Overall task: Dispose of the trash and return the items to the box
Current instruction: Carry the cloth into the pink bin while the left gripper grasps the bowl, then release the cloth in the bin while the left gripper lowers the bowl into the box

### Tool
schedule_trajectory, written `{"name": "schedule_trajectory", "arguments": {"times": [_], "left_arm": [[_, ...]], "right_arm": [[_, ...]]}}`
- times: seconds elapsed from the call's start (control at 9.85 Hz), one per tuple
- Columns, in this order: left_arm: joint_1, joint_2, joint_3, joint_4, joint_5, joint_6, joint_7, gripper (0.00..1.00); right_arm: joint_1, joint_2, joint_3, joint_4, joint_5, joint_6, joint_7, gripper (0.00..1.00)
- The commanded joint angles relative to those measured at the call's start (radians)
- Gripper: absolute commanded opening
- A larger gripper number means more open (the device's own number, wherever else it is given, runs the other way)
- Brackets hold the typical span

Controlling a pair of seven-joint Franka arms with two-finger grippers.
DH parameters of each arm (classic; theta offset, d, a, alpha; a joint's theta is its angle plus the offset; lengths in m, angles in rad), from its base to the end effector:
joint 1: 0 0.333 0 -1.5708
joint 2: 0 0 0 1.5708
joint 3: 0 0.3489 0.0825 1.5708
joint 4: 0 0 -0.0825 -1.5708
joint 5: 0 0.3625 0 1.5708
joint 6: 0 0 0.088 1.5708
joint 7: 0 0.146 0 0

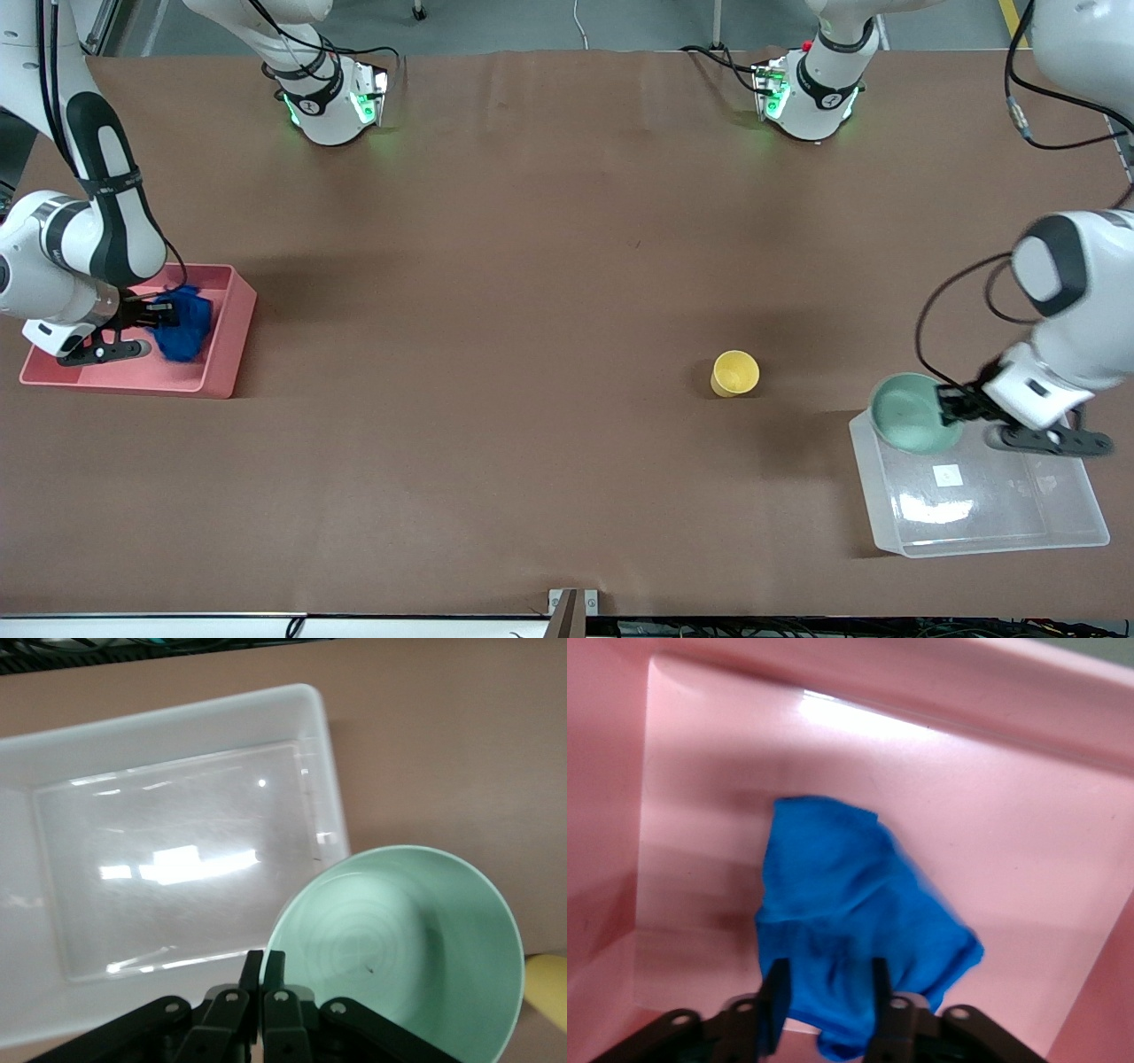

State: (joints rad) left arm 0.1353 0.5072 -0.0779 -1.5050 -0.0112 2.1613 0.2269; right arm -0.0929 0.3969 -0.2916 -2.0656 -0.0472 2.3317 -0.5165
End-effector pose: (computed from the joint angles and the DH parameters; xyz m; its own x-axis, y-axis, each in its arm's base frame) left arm 0.7115 0.0491 0.3872 0.9766 -0.1479 0.1564 -0.1518 -0.9883 0.0131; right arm 0.5310 -0.2144 0.2459 0.9697 0.1724 -0.1729 0.1858 -0.9805 0.0639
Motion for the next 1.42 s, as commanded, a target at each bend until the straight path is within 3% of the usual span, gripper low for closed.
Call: {"name": "schedule_trajectory", "arguments": {"times": [0.0,0.2,0.41,0.51,0.61,0.71,0.81,0.91,1.02,1.22,1.32], "left_arm": [[0.055,0.187,-0.002,0.187,0.011,-0.037,0.118,0.00],[0.060,0.298,0.019,0.279,0.013,-0.005,0.124,0.00],[0.060,0.361,0.038,0.287,0.013,0.073,0.117,0.00],[0.063,0.385,0.040,0.289,0.013,0.104,0.114,0.00],[0.064,0.407,0.046,0.290,0.011,0.145,0.100,0.00],[0.064,0.433,0.046,0.290,0.011,0.184,0.082,0.00],[0.064,0.454,0.046,0.287,0.011,0.212,0.063,0.01],[0.066,0.458,0.047,0.282,0.011,0.219,0.060,0.08],[0.066,0.456,0.047,0.278,0.011,0.219,0.058,0.22],[0.066,0.400,0.046,0.269,0.016,0.209,0.052,0.76],[0.063,0.345,0.046,0.247,0.016,0.175,0.054,0.85]], "right_arm": [[0.007,-0.050,0.003,0.053,0.007,-0.038,0.033,1.00],[0.015,-0.177,0.029,0.114,0.016,-0.219,0.273,1.00],[0.012,-0.318,0.112,0.125,0.018,-0.271,0.408,1.00],[0.013,-0.372,0.133,0.163,0.018,-0.385,0.467,1.00],[-0.004,-0.395,0.190,0.262,0.020,-0.520,0.495,1.00],[-0.007,-0.395,0.206,0.386,0.020,-0.678,0.516,1.00],[-0.007,-0.395,0.204,0.471,0.030,-0.746,0.512,1.00],[-0.008,-0.412,0.198,0.527,0.032,-0.822,0.497,1.00],[-0.007,-0.411,0.196,0.582,0.032,-0.865,0.489,1.00],[-0.002,-0.409,0.200,0.602,0.020,-0.917,0.478,1.00],[-0.005,-0.408,0.200,0.604,0.026,-0.908,0.477,1.00]]}}
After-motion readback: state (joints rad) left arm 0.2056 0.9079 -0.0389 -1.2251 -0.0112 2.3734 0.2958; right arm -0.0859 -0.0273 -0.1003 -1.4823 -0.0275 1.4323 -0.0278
